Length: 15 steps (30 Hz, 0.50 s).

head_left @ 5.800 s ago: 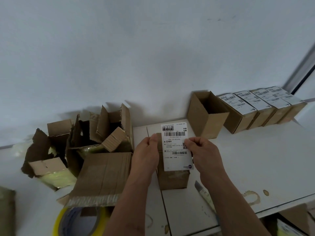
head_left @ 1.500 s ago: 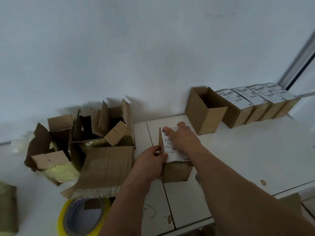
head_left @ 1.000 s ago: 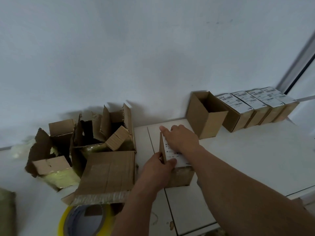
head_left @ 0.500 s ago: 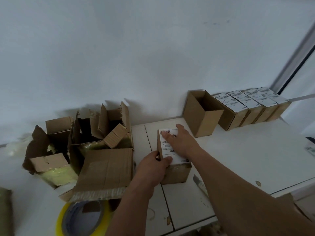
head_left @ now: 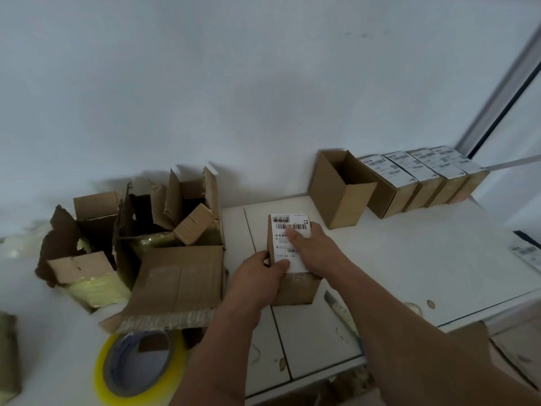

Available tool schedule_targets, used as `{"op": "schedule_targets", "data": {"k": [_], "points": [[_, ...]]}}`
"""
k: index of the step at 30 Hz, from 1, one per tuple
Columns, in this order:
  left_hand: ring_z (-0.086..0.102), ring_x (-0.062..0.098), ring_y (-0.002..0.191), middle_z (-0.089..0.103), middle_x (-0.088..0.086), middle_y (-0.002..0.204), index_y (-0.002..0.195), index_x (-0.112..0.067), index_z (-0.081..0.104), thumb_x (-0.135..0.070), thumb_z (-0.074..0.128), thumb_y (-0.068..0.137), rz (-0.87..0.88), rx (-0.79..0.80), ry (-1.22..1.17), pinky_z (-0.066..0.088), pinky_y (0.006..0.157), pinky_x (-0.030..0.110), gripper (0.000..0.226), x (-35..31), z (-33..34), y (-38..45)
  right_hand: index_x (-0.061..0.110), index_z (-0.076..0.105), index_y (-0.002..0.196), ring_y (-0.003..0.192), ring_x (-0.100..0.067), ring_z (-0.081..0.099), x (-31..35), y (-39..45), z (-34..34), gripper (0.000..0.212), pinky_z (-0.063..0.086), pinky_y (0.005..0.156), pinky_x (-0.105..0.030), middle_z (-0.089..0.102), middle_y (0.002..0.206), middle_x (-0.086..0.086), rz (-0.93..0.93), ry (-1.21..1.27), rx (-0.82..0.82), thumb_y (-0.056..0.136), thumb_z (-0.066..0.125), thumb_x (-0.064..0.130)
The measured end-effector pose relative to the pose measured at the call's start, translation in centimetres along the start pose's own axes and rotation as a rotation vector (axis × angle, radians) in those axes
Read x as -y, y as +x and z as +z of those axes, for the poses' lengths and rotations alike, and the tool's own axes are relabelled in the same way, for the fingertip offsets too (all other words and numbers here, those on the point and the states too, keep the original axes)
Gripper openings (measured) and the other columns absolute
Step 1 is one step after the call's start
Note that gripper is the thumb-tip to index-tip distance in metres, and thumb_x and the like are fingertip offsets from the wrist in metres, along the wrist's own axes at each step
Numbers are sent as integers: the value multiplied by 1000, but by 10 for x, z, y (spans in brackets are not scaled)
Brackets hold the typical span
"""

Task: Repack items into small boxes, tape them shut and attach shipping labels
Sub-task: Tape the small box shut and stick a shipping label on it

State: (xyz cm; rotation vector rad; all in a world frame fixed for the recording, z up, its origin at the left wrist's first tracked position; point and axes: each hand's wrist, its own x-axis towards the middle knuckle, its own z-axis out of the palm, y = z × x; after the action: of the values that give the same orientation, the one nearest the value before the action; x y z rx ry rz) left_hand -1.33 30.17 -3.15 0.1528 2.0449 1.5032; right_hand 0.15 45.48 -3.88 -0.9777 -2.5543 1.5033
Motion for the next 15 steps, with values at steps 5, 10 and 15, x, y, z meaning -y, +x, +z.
{"op": "schedule_targets", "data": {"k": [5, 10, 15], "points": [[64, 15, 92, 65, -6, 101, 119, -27, 63, -31, 59, 97, 19, -32, 26, 57, 87, 40, 23, -2, 6, 0, 16, 42, 138, 99, -17, 63, 2, -3, -2, 59, 46, 63, -19, 62, 126, -5, 12, 37, -10, 94, 52, 54], [65, 19, 93, 66, -3, 100, 117, -18, 65, -33, 61, 95, -9, -47, 12, 58, 85, 44, 26, -4, 3, -1, 18, 47, 132, 102, -21, 64, -2, -21, -2, 67, 56, 87, -40, 63, 121, -2, 172, 102, 28, 87, 52, 67], [66, 20, 97, 69, 0, 106, 120, -17, 66, -39, 62, 93, -17, -25, 7, 58, 86, 43, 35, 0, 2, -2, 37, 46, 124, 100, -18, 58, -9, -50, -4, 48, 55, 79, -42, 58, 118, 6, 299, 291, 139, 88, 50, 69]]}}
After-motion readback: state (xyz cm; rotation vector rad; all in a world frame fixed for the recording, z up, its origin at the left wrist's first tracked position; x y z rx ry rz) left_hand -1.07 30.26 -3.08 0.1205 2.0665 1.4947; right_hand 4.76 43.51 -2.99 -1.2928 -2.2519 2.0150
